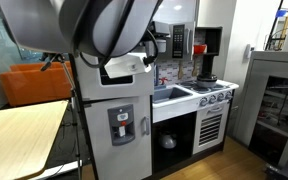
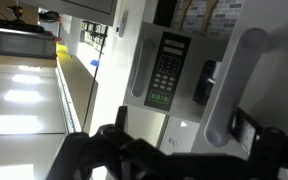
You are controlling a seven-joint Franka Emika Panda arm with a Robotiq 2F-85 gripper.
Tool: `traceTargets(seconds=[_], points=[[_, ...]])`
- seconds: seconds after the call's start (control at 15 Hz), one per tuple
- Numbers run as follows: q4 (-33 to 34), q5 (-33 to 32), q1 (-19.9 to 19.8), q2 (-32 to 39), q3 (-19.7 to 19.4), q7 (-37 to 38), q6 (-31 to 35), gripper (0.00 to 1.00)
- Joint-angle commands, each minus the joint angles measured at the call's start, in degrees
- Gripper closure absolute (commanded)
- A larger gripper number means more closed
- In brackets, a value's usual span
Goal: Open the freezer
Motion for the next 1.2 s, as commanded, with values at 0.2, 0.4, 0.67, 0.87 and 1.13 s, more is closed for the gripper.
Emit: traceTargets(seconds=[0.2, 0.4, 0.67, 0.87, 1.13], points=[[1.24, 5.64, 0.84, -0.43, 0.94, 0.17, -5.56, 0.00], [1.16, 7.50, 1.38, -0.55, 1.29, 0.17, -6.84, 0.00], [1.31, 9.65, 2.04, -0.58, 1.75, -0.29, -8.26, 0.00], [1.88, 11.60, 2.73, -0.43, 2.29, -0.45, -9.48, 0.00], [2.85, 14.39, 3.81, -0.20, 3.33, -0.50, -10.98, 0.00]])
